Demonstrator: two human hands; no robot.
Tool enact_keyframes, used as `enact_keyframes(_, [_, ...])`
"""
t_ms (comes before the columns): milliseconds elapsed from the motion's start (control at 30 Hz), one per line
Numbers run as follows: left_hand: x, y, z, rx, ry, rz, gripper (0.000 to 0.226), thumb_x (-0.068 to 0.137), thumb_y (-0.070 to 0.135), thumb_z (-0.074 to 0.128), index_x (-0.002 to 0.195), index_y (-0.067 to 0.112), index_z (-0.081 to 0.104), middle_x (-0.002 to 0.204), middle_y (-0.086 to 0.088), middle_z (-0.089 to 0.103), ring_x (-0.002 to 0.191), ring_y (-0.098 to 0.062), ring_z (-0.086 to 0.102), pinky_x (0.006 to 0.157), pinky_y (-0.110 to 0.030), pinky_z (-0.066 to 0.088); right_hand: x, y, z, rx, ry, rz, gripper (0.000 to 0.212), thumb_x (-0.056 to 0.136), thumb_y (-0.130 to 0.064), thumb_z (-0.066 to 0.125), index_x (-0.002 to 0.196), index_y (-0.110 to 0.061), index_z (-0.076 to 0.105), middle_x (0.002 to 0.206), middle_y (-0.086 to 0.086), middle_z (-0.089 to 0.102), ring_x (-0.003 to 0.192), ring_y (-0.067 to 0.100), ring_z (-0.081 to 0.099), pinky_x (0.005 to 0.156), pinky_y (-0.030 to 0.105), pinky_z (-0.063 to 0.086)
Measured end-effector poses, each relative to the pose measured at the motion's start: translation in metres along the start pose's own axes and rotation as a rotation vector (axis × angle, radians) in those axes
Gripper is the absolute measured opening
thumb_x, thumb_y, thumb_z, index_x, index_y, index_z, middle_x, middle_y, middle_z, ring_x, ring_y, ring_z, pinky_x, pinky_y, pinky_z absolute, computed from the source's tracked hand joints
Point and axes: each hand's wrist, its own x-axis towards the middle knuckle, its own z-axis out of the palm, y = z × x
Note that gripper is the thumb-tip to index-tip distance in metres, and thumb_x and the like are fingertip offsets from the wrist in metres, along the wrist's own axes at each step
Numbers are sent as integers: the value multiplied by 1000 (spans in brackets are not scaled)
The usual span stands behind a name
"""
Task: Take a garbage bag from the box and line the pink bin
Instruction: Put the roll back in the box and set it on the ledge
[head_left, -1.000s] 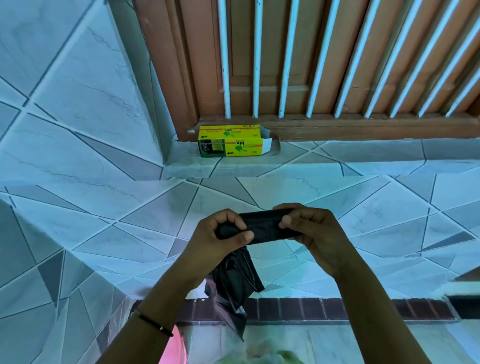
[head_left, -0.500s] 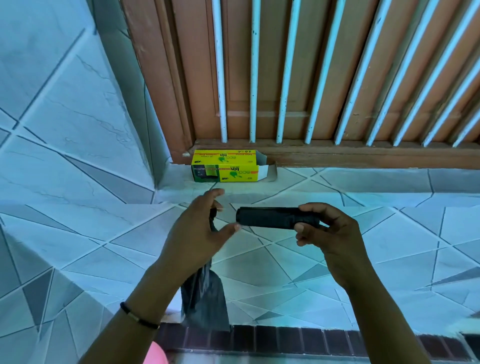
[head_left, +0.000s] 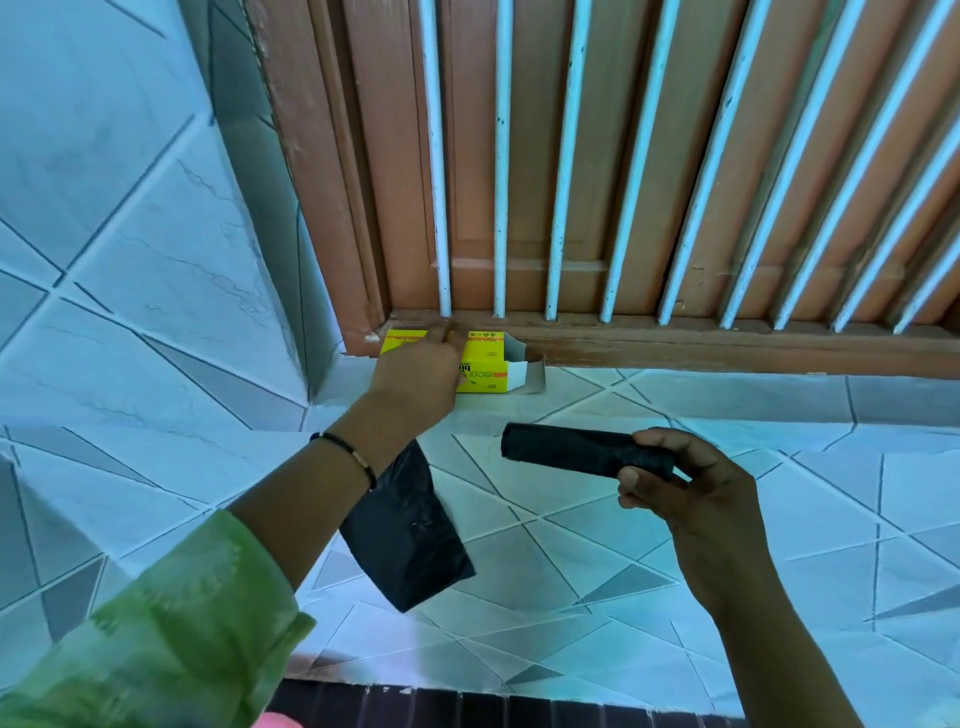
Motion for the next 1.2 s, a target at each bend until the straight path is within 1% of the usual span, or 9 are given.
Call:
enact_keyframes(200, [-17,4,-9,-32,62,-108,66,82,11,59,139,14,27,138,-20,34,89,-42,64,66,-41,49,-13,-2,1,-3,-2,-19,25,59,1,74,76,-17,71,76,0,72,58,21,64,59,26,56])
enact_keyframes(333, [-54,6,-12,-118,104,-130,67,82,14,61,140,25,29,140,-15,30,84,-38,64,65,-39,50,-27,-8,11,13,37,-83,43,42,-34,86,80,-20,73,80,0,73,61,22,66,62,26,57])
enact_keyframes(467, [-110,5,-14,-380,208,-167,51,82,32,64,126,23,41,134,-3,43,94,-32,62,69,-36,49,-51,-24,26,34,125,-207,29,48,-19,78,76,-23,72,78,-4,73,61,20,66,62,24,55])
enact_keyframes(600, [-156,3,-7,-585,134,-253,46,79,46,63,116,30,41,107,4,60,96,-25,61,76,-33,47,-76,-35,48,-228,127,-465,36,62,4,77,80,-26,69,95,-4,69,90,19,66,74,20,55])
enact_keyframes(700, [-184,-2,-2,-670,93,-283,44,75,50,65,109,33,42,94,11,58,90,-20,61,72,-31,49,-94,-28,62,-505,130,-628,36,69,2,76,89,-26,65,104,-3,64,102,11,61,80,17,53])
enact_keyframes(800, [-210,-11,2,-721,55,-302,45,73,50,67,108,37,42,93,13,60,86,-16,60,73,-33,52,-113,-20,74,-677,113,-705,26,71,-7,72,91,-23,65,105,-2,64,104,4,58,83,14,51])
enact_keyframes(900, [-229,-19,6,-767,51,-320,45,72,46,70,107,42,42,92,16,59,85,-13,61,75,-34,54,-133,-16,80,-769,66,-749,19,71,-7,70,87,-16,69,103,1,63,103,-3,55,85,7,44])
enact_keyframes(1067, [-256,-35,8,-833,71,-354,46,70,41,74,108,39,48,92,15,63,82,-11,63,75,-31,55,-165,-17,85,-836,-10,-709,18,67,-5,71,82,-15,72,101,-9,63,99,-5,56,80,7,45])
enact_keyframes(1200, [-273,-39,8,-751,29,-269,53,74,36,71,121,38,46,114,17,59,97,-14,60,84,-33,53,-183,-14,88,-857,-82,-624,26,64,-4,71,82,-24,70,101,-15,63,94,-3,58,78,5,44])
